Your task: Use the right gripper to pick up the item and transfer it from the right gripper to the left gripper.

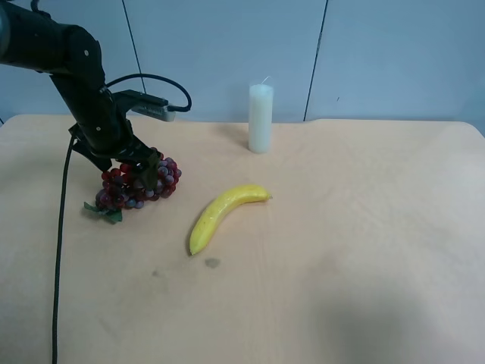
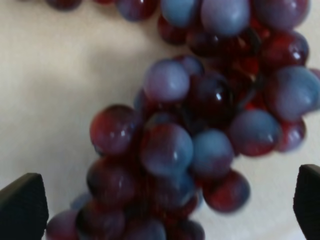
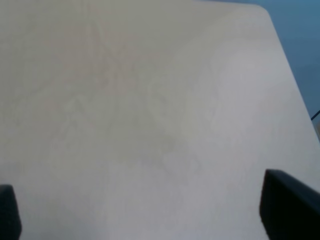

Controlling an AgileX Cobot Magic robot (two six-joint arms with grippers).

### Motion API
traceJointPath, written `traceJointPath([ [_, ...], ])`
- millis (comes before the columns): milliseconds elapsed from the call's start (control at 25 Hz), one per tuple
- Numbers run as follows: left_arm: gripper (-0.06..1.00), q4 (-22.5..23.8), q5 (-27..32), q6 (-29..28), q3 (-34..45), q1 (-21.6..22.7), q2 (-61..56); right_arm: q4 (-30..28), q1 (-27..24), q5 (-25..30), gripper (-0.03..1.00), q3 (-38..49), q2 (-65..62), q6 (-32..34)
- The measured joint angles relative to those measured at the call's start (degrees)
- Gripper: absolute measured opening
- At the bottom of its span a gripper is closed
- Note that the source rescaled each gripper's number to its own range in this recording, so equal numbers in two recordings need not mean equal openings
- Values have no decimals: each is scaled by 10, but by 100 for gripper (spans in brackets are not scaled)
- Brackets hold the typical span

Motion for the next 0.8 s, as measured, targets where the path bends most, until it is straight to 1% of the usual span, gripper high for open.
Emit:
traceJointPath([
  [160,99,-1,50,0,0,0,-62,0,0,0,90,0,0,0],
  [520,99,-3,141,2,1,0,-238,0,0,0,90,0,0,0],
  [600,99,-4,150,3,9,0,-272,0,0,0,90,0,0,0],
  [680,99,-9,147,4,31,0,-314,0,0,0,90,0,0,0],
  [800,99,-24,136,4,92,0,-383,0,0,0,90,0,0,0],
])
